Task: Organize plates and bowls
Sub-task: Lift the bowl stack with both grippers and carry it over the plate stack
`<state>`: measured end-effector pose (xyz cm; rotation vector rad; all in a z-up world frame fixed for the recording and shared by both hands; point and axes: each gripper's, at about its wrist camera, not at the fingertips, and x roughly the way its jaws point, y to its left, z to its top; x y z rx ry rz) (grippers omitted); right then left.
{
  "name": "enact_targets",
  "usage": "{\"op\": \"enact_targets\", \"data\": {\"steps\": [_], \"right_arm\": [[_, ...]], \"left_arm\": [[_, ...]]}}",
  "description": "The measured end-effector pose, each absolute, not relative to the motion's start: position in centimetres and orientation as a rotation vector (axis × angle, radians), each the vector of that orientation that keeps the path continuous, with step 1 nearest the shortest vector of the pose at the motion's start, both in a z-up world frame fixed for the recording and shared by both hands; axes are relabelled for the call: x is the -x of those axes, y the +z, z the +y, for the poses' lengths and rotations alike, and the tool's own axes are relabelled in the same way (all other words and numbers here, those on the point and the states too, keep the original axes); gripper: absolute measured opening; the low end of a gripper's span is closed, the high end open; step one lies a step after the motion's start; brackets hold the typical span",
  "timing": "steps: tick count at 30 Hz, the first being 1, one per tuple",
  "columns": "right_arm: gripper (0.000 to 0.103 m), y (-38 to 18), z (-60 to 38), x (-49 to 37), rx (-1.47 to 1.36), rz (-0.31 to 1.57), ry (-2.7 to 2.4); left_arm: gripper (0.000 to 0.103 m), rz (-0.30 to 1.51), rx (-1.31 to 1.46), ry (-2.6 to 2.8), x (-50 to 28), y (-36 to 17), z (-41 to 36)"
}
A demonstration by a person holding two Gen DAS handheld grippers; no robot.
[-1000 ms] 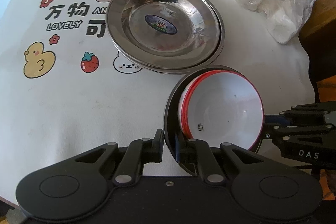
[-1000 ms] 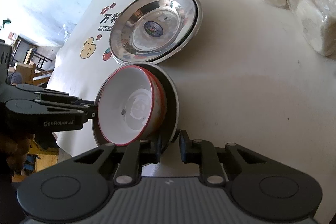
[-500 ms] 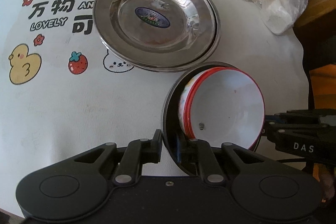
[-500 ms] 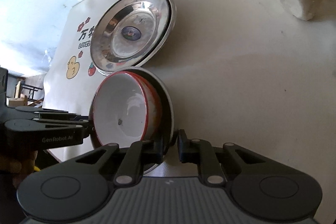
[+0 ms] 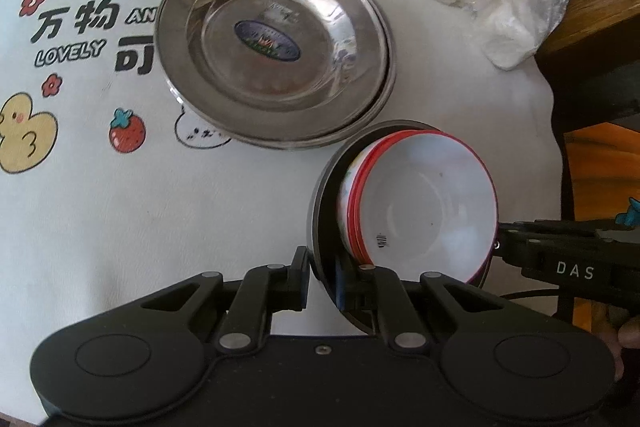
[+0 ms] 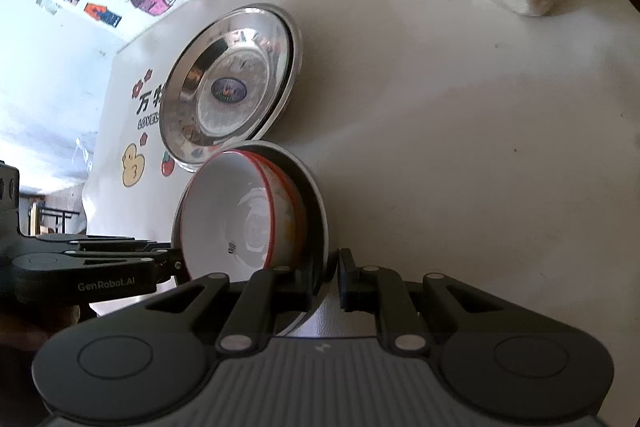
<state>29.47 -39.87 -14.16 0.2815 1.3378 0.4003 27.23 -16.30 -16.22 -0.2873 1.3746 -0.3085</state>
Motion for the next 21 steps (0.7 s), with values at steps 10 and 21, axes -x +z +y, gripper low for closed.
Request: {"op": "enact_targets", "data": {"steps": [10, 21], "right_arm": [[0.013, -12.8, -40.5, -29.4, -0.327, 1.288, 0.357], [0.013, -11.5, -40.1, -30.5, -0.346, 1.245, 0.364]], "left_arm": [[0.010, 1.339, 0.268, -0.363, -28.7, -14.8, -16.7], [0.010, 1.300, 0.279, -0.356, -30.4, -12.8, -15.9]]}}
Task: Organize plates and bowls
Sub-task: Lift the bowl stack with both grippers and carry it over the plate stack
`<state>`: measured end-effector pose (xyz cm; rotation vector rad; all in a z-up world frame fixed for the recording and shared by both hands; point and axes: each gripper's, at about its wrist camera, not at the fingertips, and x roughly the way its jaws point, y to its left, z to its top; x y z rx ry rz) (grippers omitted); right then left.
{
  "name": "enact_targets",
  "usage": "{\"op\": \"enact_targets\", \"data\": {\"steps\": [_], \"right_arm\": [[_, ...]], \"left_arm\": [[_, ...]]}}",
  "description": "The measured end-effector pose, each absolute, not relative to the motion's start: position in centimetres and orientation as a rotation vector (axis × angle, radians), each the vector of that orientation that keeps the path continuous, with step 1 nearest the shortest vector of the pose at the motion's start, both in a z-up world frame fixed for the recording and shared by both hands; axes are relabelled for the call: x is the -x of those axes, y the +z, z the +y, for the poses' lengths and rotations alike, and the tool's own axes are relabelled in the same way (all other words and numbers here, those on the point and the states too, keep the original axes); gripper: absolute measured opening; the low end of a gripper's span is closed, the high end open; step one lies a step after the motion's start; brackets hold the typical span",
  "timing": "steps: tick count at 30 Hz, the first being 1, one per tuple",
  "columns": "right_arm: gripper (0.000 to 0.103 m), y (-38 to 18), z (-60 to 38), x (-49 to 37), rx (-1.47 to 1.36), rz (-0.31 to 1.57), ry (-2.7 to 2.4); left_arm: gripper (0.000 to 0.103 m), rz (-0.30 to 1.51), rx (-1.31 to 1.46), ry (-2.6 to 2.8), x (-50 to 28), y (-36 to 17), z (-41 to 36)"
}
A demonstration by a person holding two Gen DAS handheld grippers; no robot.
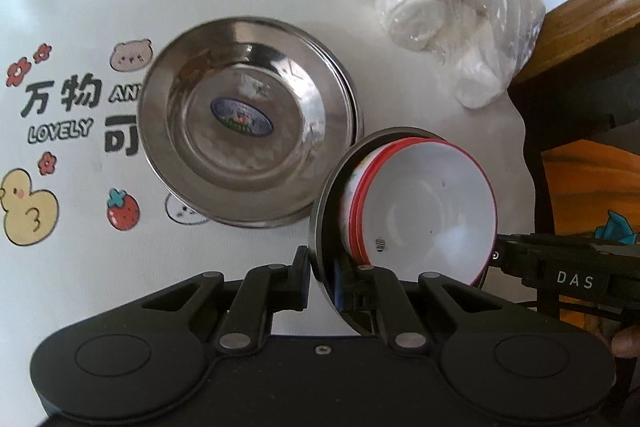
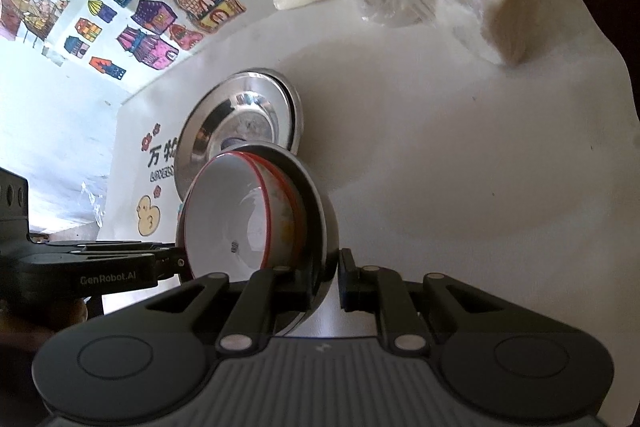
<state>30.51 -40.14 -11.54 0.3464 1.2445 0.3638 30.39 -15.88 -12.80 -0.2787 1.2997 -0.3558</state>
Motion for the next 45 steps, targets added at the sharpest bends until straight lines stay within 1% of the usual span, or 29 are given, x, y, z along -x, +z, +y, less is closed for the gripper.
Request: {"op": "enact_targets", "data": {"steps": [23, 45], "right_arm": [[0.014, -11.4, -34.4, -35.6, -0.271, 1.255, 0.485], [0.014, -13.3, -30.9, -41.1, -0.221, 1.286, 0.542]], "left_arm": [[0.009, 1.266, 0.358, -0.208, -33.2, -12.2, -10.8], [0.009, 1.267, 0.349, -0.156, -37.8, -13.4, -8.1]]}}
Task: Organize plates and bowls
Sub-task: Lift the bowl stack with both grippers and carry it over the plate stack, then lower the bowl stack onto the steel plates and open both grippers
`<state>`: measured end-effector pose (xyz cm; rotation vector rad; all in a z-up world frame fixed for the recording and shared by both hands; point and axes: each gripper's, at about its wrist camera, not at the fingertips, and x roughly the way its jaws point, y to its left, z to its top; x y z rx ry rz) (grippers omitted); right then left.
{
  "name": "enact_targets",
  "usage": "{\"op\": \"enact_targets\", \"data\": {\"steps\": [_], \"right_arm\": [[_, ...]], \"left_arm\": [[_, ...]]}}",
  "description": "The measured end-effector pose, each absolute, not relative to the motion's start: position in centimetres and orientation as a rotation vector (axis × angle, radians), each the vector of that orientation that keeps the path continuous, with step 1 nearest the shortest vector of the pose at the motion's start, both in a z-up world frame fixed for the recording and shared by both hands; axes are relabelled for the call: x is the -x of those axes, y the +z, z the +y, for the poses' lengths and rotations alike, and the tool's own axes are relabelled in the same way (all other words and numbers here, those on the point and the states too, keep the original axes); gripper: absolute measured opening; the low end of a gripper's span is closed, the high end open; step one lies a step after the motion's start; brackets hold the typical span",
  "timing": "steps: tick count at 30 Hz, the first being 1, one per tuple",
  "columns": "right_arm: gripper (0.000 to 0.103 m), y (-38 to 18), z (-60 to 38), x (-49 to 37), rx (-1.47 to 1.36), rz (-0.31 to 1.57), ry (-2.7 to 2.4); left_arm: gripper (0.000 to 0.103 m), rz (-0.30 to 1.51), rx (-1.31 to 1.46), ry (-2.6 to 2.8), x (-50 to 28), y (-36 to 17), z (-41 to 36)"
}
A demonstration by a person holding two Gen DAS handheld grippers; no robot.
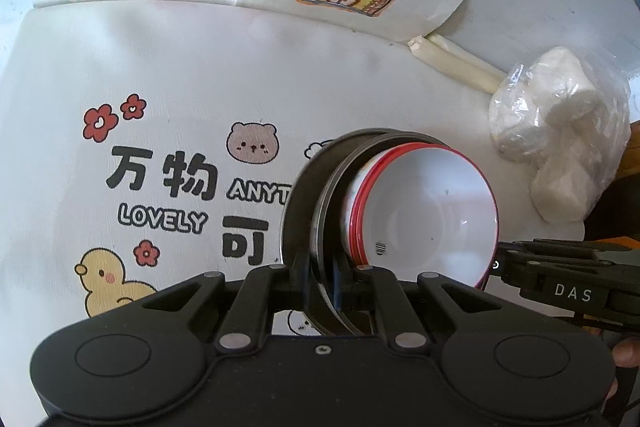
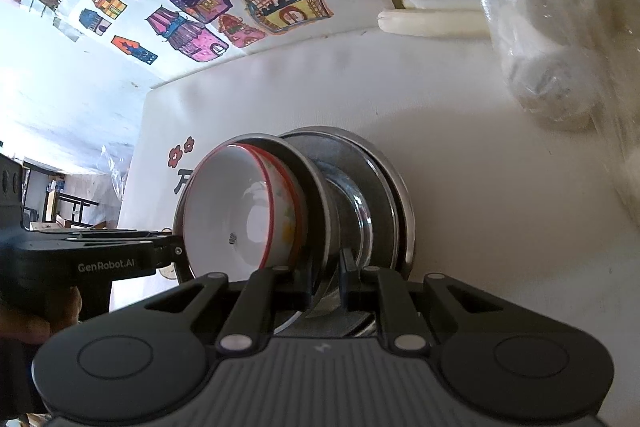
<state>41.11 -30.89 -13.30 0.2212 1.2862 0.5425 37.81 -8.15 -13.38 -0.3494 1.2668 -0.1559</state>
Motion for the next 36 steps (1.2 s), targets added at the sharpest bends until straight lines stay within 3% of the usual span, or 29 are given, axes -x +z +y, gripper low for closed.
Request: {"op": "enact_targets", "data": {"steps": [36], "right_arm": [[0.014, -14.3, -31.5, -41.8, -0.255, 1.324, 0.492]], "left_arm": [[0.009, 1.302, 0.321, -0.168, -39.2, -15.1, -9.4]]}}
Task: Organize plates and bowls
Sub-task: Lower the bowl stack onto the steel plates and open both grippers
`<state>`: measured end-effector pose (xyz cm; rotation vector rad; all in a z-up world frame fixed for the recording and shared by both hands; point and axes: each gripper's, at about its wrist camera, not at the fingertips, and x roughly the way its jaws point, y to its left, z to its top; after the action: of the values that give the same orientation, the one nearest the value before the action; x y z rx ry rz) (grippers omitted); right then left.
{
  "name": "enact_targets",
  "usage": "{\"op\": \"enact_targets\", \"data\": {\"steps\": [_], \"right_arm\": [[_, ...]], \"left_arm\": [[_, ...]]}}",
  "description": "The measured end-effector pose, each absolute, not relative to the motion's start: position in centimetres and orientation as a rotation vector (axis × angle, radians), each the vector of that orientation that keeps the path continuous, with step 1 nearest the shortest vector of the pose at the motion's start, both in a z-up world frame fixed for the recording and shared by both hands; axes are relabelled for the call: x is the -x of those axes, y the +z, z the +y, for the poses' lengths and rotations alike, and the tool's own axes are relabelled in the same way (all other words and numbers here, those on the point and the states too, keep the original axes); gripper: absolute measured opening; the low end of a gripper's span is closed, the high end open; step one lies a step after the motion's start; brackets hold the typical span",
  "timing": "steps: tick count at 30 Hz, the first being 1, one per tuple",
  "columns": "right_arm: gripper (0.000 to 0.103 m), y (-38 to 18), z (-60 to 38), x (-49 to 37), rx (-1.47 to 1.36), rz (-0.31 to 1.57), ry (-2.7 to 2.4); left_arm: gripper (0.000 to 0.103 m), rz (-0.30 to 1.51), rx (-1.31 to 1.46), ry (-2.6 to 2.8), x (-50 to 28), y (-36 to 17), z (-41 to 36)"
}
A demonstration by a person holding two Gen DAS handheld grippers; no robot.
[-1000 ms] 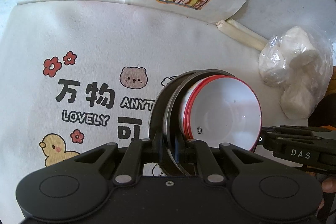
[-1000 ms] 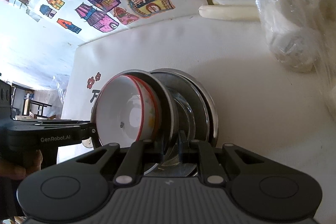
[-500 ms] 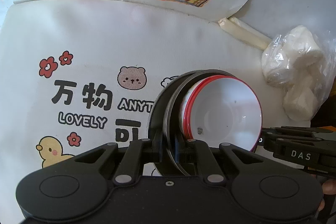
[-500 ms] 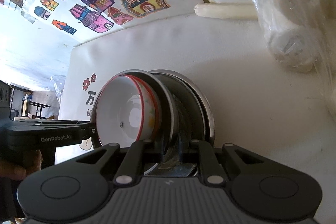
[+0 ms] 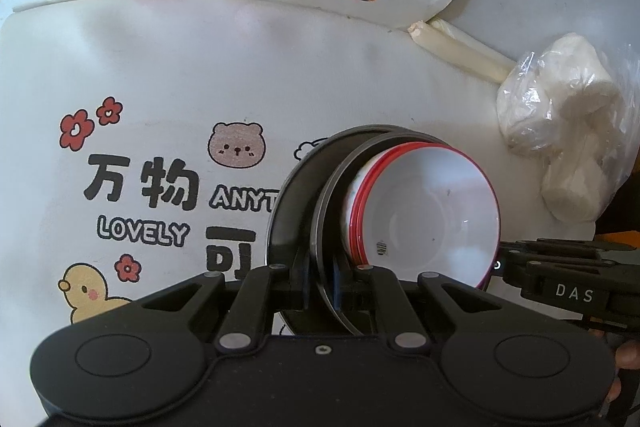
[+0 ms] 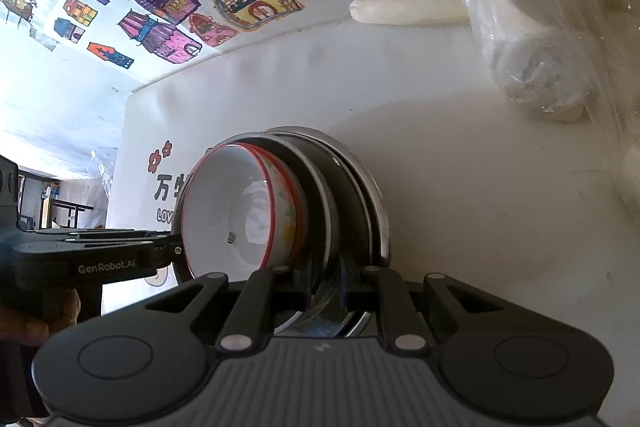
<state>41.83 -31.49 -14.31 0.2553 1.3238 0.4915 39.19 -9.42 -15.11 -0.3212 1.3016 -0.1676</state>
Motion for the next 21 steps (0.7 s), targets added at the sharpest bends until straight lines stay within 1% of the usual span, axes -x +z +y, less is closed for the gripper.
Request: {"op": "enact_targets", "data": {"steps": [21], "right_arm": [[0.014, -14.00, -32.28, -41.75, -0.268, 1.321, 0.469]], "left_arm": [[0.010, 1.301, 0.324, -0.176, -39.31, -15.32, -9.85]]}}
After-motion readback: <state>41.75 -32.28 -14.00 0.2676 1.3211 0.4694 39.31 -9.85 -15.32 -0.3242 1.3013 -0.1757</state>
